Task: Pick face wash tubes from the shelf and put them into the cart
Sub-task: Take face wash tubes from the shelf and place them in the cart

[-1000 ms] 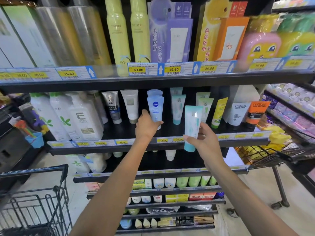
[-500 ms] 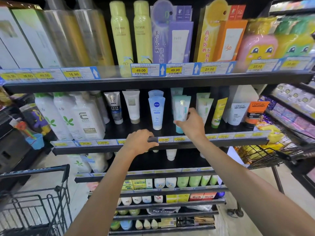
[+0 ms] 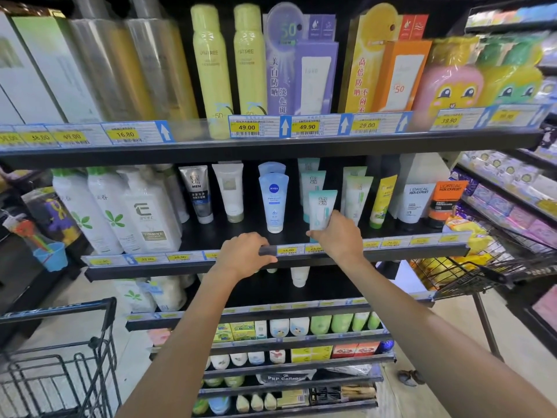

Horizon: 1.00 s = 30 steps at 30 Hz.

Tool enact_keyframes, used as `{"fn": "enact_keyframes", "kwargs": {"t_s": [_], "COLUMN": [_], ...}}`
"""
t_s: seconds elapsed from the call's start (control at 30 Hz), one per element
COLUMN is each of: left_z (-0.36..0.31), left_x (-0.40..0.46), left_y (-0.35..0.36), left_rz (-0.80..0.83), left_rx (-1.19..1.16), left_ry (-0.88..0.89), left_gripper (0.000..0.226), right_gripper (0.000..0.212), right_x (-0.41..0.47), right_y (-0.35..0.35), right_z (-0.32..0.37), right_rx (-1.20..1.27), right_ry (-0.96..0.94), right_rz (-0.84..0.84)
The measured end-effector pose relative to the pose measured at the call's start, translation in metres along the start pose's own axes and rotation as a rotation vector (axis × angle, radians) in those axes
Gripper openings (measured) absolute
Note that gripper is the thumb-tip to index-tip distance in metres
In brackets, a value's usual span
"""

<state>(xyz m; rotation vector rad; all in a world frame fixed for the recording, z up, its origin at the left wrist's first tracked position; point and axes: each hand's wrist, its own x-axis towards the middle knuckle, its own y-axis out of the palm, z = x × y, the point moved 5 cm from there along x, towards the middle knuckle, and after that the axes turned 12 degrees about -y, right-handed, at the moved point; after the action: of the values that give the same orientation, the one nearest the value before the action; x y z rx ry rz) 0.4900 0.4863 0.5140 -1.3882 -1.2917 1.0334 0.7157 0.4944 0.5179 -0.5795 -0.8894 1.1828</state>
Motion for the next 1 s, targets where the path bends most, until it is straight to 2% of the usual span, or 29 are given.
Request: {"fn": "enact_keyframes", "kwargs": {"t_s": [0.57, 1.0], "left_z": [0.003, 0.001], "left_x": [0.004, 0.001], "left_y": [0.002, 0.001], "left_rz": [-0.019, 0.018], "left_rx": [-0.008, 0.019], "left_ry": [0.02, 0.024], "left_gripper": [0.039, 0.039], "right_gripper": [0.05, 0.047], "right_x": [0.038, 0.028], "right_y": [0.011, -0.001], "right_z": [0.006, 0.003], "right_rx": [0.037, 0.084], "right_ry": [0.072, 0.061], "right_rz": [0.041, 0.052]}}
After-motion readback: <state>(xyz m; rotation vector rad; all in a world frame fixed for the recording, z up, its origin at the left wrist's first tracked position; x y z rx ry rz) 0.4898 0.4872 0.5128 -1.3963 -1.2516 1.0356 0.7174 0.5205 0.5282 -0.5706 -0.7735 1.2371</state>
